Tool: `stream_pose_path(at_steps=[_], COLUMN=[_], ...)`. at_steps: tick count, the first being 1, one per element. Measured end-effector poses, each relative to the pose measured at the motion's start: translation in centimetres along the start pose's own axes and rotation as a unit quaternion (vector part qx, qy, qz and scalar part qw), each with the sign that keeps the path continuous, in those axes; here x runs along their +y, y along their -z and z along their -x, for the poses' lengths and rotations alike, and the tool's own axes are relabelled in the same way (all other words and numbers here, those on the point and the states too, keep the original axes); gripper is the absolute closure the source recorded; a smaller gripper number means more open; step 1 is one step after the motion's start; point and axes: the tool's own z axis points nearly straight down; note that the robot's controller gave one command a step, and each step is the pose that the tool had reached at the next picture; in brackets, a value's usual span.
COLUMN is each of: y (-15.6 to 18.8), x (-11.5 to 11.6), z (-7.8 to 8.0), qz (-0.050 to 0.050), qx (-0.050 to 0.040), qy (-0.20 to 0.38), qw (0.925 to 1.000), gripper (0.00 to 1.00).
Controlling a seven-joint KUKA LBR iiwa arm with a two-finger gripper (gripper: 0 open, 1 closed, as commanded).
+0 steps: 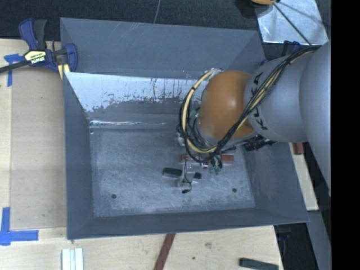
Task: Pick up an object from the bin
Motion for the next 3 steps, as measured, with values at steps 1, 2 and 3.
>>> stream_pose_path(at_steps=[1,2,3], y=[-2.03,-1.73,-1.19], x=[-0.13,-0.21,-0.27], z=[0.49,0.39,0.21], qz=[0.002,0.001,0.000], qx=[-0.0057,-0.0034,0.0019], qy=[-0.051,-0.060,-0.064], qw=[0.9987,0.9982,0.9979], gripper=[1.00,1.00,1.00])
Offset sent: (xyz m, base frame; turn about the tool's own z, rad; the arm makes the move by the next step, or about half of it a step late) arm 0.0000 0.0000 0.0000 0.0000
